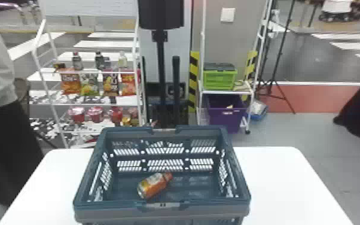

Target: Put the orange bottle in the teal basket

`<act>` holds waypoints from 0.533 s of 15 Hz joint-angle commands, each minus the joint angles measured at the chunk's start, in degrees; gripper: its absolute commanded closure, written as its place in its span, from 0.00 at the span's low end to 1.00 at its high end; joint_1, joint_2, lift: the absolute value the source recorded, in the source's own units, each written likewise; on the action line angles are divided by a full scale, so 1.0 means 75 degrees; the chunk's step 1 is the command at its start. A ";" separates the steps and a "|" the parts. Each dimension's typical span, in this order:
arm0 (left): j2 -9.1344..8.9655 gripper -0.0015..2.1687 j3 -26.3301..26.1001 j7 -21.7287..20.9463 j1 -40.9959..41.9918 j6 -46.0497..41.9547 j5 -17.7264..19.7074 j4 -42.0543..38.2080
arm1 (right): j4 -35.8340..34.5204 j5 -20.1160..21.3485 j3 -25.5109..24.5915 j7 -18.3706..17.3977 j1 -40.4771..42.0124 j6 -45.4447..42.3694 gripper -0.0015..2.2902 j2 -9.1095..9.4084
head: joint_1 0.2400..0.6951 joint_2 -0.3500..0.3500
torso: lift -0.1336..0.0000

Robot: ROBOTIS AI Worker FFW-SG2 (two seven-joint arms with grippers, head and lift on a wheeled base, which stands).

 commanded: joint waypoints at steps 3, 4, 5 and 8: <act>-0.0020 0.01 -0.0126 0.0092 0.0019 -0.0107 -0.0134 -0.0024 | -0.0001 -0.0301 -0.0107 0.0003 -0.0049 -0.0010 0.05 -0.0272 | 0.57 0.50 | 1.00; -0.0020 0.01 -0.0138 0.0092 0.0019 -0.0107 -0.0158 -0.0013 | 0.0011 -0.0360 -0.0119 0.0003 -0.0061 0.0014 0.05 -0.0308 | 0.57 0.50 | 1.00; -0.0020 0.01 -0.0150 0.0104 0.0007 -0.0107 -0.0181 -0.0001 | 0.0023 -0.0407 -0.0119 0.0003 -0.0108 0.0014 0.05 -0.0354 | 0.57 0.50 | 1.00; -0.0020 0.01 -0.0173 0.0092 -0.0016 -0.0107 -0.0217 0.0022 | 0.0093 -0.0512 -0.0142 0.0003 -0.0166 0.0014 0.05 -0.0378 | 0.57 0.50 | 1.00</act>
